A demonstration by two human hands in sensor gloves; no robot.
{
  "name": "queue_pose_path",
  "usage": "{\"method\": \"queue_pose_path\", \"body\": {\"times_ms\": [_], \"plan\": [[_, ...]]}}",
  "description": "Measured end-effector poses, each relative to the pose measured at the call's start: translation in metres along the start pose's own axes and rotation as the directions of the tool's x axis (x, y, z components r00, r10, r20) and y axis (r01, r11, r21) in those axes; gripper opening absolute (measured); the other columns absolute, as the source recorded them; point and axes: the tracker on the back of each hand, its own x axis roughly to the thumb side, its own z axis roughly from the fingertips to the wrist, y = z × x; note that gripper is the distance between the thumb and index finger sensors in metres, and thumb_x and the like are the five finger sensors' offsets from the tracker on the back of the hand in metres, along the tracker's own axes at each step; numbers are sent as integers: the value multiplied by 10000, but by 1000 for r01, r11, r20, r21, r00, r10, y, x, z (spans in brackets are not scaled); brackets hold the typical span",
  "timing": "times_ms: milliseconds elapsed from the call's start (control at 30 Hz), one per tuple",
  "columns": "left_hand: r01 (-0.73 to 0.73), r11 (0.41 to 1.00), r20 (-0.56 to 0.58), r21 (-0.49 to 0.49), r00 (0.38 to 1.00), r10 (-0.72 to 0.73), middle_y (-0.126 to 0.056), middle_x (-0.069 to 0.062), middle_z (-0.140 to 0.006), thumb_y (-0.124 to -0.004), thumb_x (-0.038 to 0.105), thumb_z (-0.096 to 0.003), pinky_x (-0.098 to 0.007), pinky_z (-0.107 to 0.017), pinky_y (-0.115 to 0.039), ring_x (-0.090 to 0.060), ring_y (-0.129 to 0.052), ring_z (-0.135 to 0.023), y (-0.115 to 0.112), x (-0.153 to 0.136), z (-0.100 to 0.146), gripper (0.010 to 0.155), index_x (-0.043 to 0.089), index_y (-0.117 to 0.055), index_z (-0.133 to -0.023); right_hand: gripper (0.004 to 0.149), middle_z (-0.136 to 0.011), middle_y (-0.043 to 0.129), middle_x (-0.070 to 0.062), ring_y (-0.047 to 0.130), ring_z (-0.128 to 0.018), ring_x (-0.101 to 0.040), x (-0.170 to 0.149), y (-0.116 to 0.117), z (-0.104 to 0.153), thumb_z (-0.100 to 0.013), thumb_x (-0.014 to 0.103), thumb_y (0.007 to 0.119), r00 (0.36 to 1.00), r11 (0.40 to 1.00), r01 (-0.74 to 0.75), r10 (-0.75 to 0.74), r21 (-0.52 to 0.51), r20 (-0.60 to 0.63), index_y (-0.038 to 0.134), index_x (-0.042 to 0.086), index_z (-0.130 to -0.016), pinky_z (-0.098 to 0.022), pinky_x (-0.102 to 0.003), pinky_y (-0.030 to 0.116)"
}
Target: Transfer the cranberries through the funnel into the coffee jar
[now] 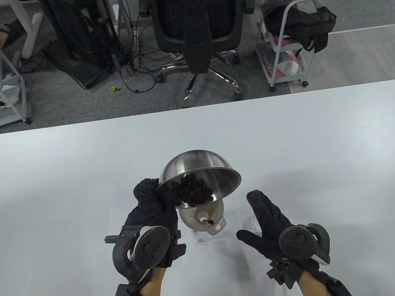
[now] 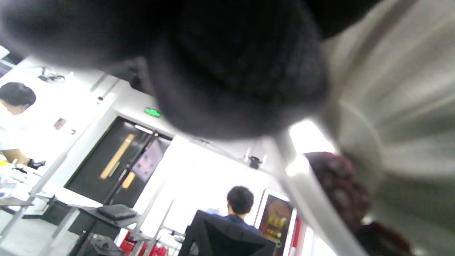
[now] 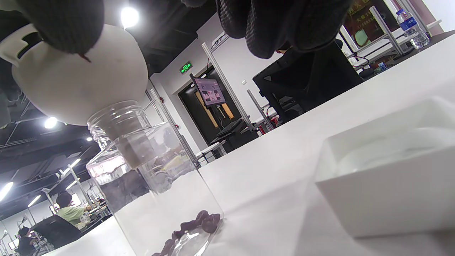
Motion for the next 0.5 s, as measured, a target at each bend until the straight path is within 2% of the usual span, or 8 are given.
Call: {"method": "queue_pose_path", "body": {"times_ms": [500], "plan": [[34, 999, 20, 16, 999, -35, -999, -44, -660, -721, 271, -666, -237, -87, -935, -4, -1057, -58, 1, 2, 0, 273, 73, -611, -819, 916, -1237, 409, -192, 647, -1095, -433, 0, 0, 0, -543, 701, 689, 1000, 1000, -1, 1, 3, -1, 214, 248, -1182, -744, -580, 642]]}}
